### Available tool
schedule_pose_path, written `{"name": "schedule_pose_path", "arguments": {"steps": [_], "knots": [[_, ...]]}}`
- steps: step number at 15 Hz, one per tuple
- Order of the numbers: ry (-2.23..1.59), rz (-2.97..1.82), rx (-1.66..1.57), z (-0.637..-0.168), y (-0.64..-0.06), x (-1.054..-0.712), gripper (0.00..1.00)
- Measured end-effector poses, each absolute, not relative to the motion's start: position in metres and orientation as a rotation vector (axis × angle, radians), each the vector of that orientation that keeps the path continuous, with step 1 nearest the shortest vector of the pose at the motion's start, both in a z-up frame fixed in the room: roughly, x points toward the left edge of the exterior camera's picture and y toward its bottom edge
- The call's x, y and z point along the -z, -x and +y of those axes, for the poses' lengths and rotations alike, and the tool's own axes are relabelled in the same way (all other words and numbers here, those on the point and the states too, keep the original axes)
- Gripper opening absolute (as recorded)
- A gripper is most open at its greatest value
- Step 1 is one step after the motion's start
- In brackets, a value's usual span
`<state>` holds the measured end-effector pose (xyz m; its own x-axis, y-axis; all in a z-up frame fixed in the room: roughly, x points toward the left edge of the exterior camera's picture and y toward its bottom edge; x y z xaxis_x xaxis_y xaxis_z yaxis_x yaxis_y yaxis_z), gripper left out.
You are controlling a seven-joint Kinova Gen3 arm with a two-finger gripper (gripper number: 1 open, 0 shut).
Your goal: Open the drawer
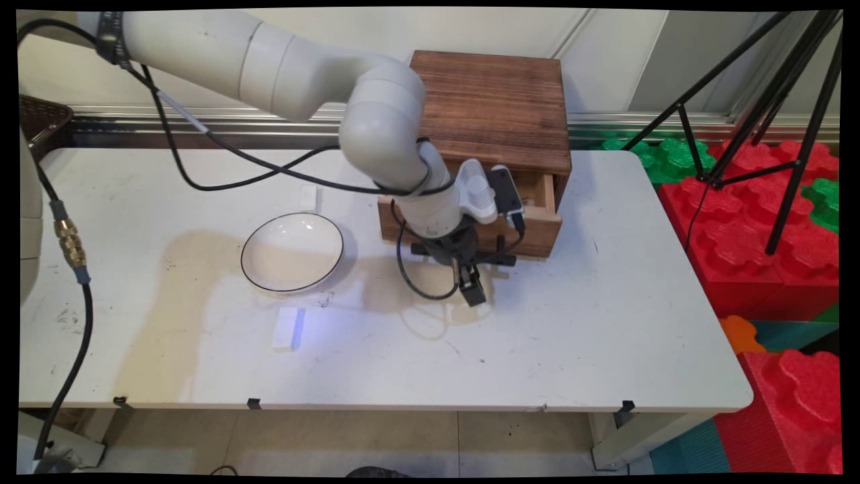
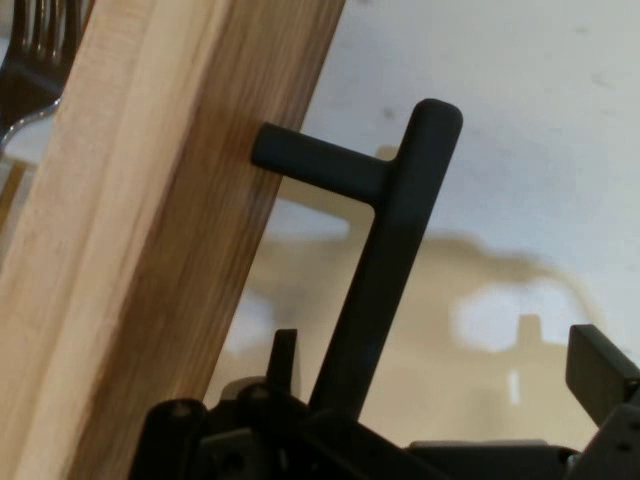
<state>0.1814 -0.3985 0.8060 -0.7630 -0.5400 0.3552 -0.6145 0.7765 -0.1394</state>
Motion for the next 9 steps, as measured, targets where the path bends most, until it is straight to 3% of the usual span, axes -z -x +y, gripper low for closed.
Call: {"name": "schedule_pose_path", "arguments": {"steps": [9], "knots": [[-0.855, -2.681, -0.283, -0.341, -0.171, -0.812, 1.00]]}}
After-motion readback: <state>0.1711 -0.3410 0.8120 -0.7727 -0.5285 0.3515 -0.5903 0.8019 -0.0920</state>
